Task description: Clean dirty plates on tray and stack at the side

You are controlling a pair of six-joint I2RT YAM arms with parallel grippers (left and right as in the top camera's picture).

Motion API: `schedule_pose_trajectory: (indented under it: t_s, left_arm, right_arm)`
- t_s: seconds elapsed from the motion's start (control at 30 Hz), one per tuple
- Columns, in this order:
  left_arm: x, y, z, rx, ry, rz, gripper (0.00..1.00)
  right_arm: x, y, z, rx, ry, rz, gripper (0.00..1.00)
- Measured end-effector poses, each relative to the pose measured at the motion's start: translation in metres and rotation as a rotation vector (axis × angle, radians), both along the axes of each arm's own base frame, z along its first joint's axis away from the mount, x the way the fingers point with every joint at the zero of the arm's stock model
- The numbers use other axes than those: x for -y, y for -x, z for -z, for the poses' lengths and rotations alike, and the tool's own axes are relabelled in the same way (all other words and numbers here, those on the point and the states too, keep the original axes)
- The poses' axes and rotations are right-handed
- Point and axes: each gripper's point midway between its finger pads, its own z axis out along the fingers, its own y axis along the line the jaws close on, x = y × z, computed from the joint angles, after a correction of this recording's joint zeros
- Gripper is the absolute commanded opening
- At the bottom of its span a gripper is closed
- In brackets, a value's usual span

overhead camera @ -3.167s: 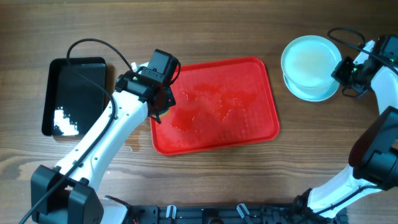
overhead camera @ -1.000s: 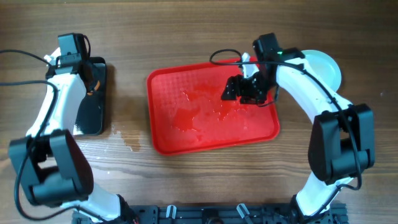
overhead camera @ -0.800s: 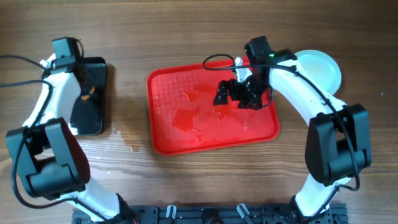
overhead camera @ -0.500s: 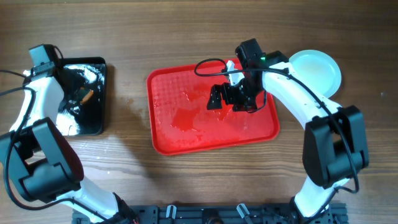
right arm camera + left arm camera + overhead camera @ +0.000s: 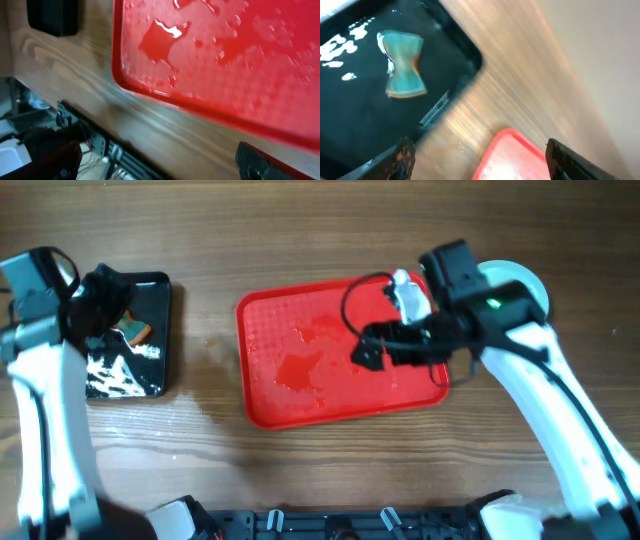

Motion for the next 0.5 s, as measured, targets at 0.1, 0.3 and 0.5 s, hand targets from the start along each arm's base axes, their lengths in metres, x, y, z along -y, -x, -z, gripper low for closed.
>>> schedule_pose_trajectory:
  t_s: [0.1,0.3,0.5]
  left_arm:
    - [0.022,0.027,-0.023,0.014,0.044,0.038,1.0]
    - [0.045,0.065,-0.032,-0.035,0.106,0.06,1.0]
    - [0.047,0.067,-0.03,-0.044,0.12,0.066,1.0]
  right_arm:
    - [0.017,0.021,-0.015,0.029,0.049,0.017,1.0]
    - [0.052,0.059,-0.053,0.188,0.107,0.059,1.0]
    - [0.07,0.092,-0.079,0.313,0.089,0.092,1.0]
